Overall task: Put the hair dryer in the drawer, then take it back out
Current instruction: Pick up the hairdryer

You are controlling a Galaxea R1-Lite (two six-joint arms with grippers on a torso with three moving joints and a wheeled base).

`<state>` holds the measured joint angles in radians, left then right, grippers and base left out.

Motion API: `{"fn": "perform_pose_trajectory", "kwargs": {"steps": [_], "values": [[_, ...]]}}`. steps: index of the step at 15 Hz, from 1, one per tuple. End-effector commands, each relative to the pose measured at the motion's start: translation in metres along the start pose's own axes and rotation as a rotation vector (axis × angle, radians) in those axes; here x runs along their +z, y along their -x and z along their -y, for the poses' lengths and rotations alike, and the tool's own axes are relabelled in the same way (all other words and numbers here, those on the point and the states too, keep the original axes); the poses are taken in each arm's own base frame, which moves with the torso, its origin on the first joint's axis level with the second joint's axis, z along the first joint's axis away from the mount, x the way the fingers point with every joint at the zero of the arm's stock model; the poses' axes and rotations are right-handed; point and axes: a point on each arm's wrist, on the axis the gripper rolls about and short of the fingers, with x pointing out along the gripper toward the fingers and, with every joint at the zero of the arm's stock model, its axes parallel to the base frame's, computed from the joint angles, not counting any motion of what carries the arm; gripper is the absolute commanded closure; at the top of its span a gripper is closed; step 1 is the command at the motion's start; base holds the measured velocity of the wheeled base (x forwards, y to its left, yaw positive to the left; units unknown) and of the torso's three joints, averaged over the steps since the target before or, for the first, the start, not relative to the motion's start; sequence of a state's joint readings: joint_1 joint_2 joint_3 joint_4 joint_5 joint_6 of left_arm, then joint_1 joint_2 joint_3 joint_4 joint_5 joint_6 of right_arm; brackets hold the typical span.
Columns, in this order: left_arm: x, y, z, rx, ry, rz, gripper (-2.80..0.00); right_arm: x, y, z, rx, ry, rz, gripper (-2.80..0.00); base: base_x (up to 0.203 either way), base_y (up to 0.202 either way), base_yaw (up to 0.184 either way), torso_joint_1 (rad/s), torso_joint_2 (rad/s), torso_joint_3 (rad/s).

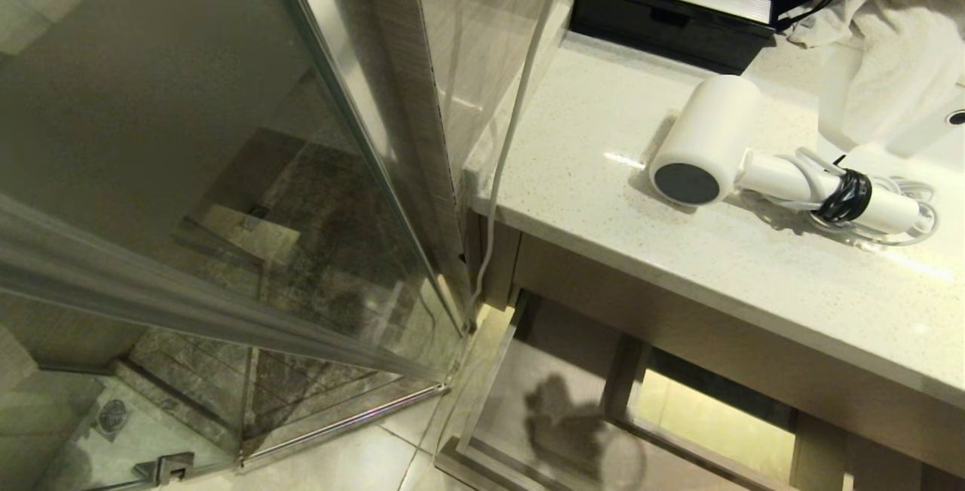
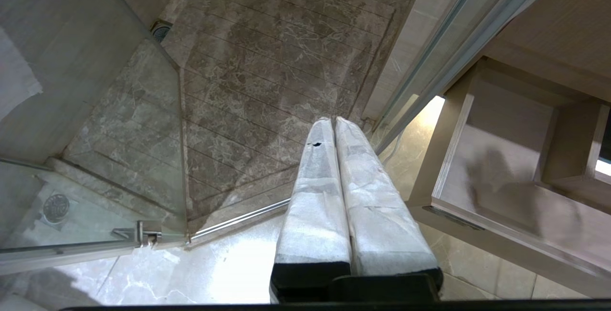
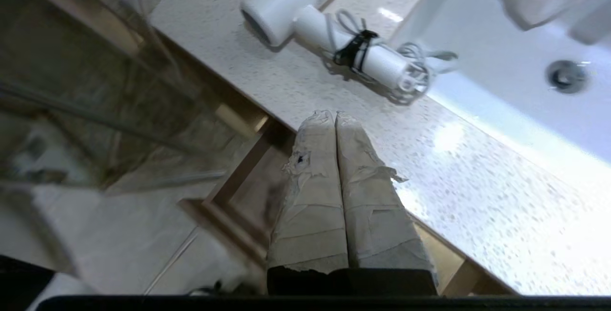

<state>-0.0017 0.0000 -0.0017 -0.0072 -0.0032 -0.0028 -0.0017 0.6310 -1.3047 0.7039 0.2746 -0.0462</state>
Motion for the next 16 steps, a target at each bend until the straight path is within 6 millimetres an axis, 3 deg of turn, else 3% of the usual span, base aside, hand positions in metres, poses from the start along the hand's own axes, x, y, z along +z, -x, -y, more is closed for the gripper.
{"fn": "perform_pose_trajectory", "kwargs": {"steps": [1,4,7,11,16], "values": [[0.000,0.000,0.000,0.000,0.000,-0.001,0.00,0.036,-0.085,0.021,0.175,-0.081,-0.270,0.00,0.000,0.000,0.000,0.000,0.00,0.000],[0.000,0.000,0.000,0.000,0.000,-0.001,0.00,0.027,-0.130,0.018,0.506,-0.087,-0.480,0.00,0.000,0.000,0.000,0.000,0.00,0.000],[0.000,0.000,0.000,0.000,-0.001,-0.001,0.00,0.017,-0.163,0.019,0.667,0.055,-0.532,0.00,0.000,0.000,0.000,0.000,0.00,0.000],[0.000,0.000,0.000,0.000,0.000,-0.001,0.00,0.012,-0.168,0.018,0.773,0.130,-0.544,0.00,0.000,0.000,0.000,0.000,0.00,0.000],[0.000,0.000,0.000,0.000,0.000,-0.001,0.00,0.016,-0.168,0.024,0.745,0.225,-0.499,0.00,0.000,0.000,0.000,0.000,0.00,0.000]]}}
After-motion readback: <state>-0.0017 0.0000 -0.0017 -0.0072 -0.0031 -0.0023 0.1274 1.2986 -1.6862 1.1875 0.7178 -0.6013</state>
